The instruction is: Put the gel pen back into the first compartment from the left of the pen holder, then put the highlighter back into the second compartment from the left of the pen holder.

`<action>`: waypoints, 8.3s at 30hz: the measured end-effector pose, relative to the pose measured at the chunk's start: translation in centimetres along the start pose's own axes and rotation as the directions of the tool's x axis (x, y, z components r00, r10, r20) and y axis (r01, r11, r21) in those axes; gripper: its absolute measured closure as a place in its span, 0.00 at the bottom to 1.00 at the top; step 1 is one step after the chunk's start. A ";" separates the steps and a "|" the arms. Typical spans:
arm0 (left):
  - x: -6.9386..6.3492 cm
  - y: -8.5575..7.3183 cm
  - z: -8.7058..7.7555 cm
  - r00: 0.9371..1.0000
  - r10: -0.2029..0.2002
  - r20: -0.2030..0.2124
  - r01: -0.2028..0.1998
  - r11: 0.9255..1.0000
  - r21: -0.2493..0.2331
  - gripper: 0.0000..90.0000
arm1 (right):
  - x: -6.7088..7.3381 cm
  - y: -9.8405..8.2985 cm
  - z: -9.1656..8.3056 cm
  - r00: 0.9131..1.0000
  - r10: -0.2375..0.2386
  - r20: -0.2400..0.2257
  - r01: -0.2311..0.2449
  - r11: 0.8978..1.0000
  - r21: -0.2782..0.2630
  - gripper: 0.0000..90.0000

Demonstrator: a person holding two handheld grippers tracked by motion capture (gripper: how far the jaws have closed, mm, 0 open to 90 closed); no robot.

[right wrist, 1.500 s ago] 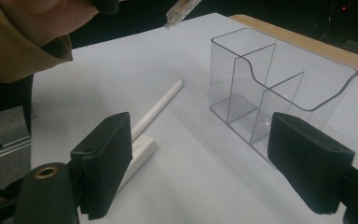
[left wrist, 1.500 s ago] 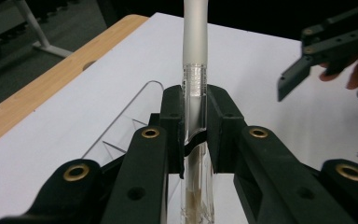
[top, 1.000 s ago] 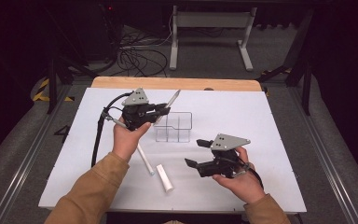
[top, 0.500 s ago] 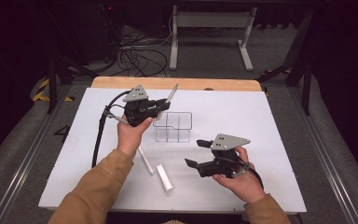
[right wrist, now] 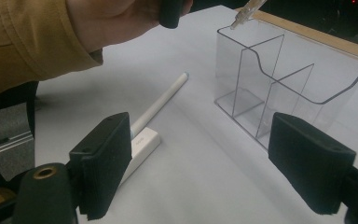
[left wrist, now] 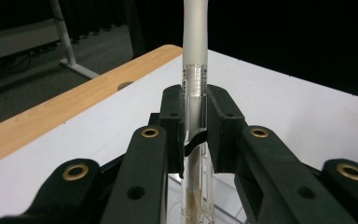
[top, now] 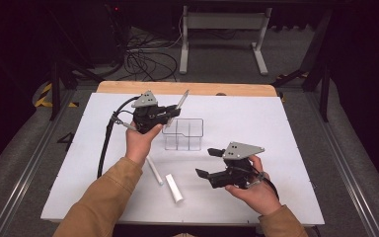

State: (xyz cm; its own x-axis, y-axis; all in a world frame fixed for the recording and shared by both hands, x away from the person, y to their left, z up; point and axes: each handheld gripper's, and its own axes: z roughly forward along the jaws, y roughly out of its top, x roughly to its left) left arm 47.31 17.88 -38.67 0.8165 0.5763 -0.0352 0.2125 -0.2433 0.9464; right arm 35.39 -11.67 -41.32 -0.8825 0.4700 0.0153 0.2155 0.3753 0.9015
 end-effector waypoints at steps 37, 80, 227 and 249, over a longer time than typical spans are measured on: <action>-1.2 -0.6 -2.6 0.998 0.045 -0.035 -0.043 0.997 0.056 0.35 | 0.0 0.0 0.0 1.000 -0.004 0.004 0.004 1.000 -0.002 0.24; -6.5 -6.6 -13.9 0.995 0.069 -0.074 -0.064 0.996 0.059 0.03 | 0.2 0.6 -0.4 0.997 0.000 0.083 0.006 0.997 -0.078 0.18; -7.2 -10.4 -18.0 0.987 0.042 -0.156 -0.031 0.997 0.074 0.02 | 2.2 6.5 15.2 0.950 0.292 0.107 -0.310 0.853 0.421 0.66; -7.0 -10.6 -18.2 0.986 0.039 -0.160 -0.027 0.997 0.078 0.02 | 2.9 5.7 19.0 0.945 0.295 0.140 -0.325 0.801 0.504 0.72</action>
State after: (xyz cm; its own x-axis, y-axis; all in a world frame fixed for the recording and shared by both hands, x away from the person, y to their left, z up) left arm 29.54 30.61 -42.61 0.7277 0.6838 0.0534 0.2320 -0.3187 0.9190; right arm 42.03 7.06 -44.36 -0.7119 0.6669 0.2200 0.6696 0.5501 0.4989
